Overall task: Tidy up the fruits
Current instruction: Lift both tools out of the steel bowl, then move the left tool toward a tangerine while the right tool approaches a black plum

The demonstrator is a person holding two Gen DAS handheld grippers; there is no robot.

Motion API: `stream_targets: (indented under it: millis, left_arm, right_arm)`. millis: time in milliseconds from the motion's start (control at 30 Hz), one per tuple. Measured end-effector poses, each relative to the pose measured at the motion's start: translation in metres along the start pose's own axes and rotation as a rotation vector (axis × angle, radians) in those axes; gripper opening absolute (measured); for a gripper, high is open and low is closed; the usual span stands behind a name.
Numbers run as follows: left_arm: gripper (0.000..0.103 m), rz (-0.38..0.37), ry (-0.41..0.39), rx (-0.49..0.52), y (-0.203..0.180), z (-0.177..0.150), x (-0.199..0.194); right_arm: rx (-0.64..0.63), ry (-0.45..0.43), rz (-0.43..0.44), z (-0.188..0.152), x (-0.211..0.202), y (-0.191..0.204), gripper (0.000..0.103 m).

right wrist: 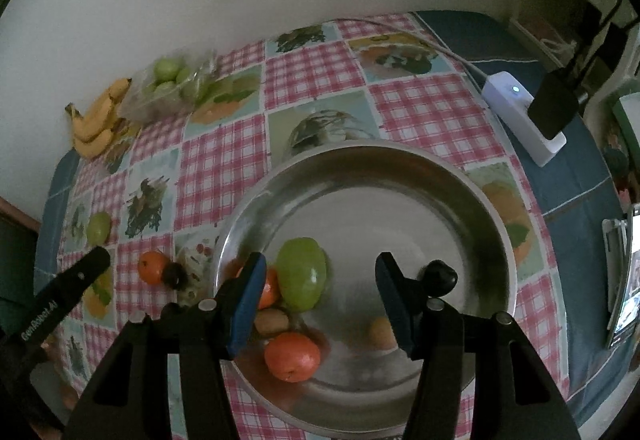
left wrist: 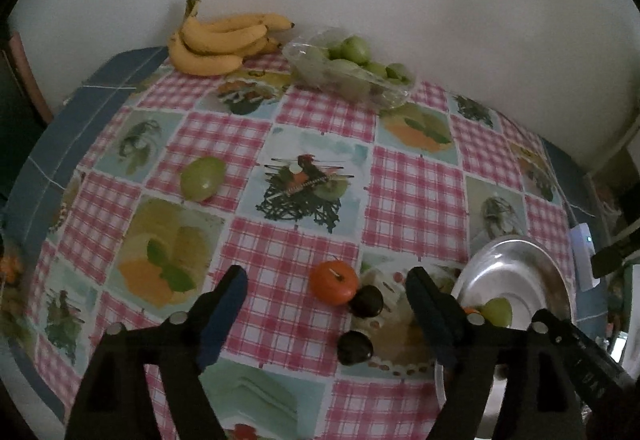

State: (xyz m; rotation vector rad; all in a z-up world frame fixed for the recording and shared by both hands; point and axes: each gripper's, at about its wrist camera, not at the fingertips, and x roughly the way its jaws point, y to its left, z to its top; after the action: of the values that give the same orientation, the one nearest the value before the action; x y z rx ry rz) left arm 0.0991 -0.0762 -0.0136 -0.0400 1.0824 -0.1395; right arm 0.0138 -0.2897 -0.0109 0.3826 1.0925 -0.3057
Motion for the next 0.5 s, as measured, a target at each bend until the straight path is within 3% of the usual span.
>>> stream_targets:
  millis: [133, 200, 267, 500]
  left_arm:
    - [0.097, 0.011, 0.003, 0.016, -0.0033, -0.0012, 0.0006]
    - [0.103, 0.026, 0.004, 0.022, -0.0048, -0.0024, 0.0021]
    - [0.103, 0.052, 0.001, 0.026, -0.0052, -0.0029, 0.0035]
    - [0.103, 0.113, -0.004, 0.035, -0.0011, -0.0026, 0.0056]
  right_arm:
    - [0.002, 0.018, -0.007, -0.0012, 0.0059, 0.0004, 0.068]
    - [0.002, 0.02, -0.011, -0.0014, 0.0082, -0.0005, 0.085]
    - [0.003, 0.014, -0.009, -0.0015, 0.0083, -0.0008, 0.093]
    - [-0.021, -0.009, 0.005, -0.0018, 0.0067, 0.0034, 0.099]
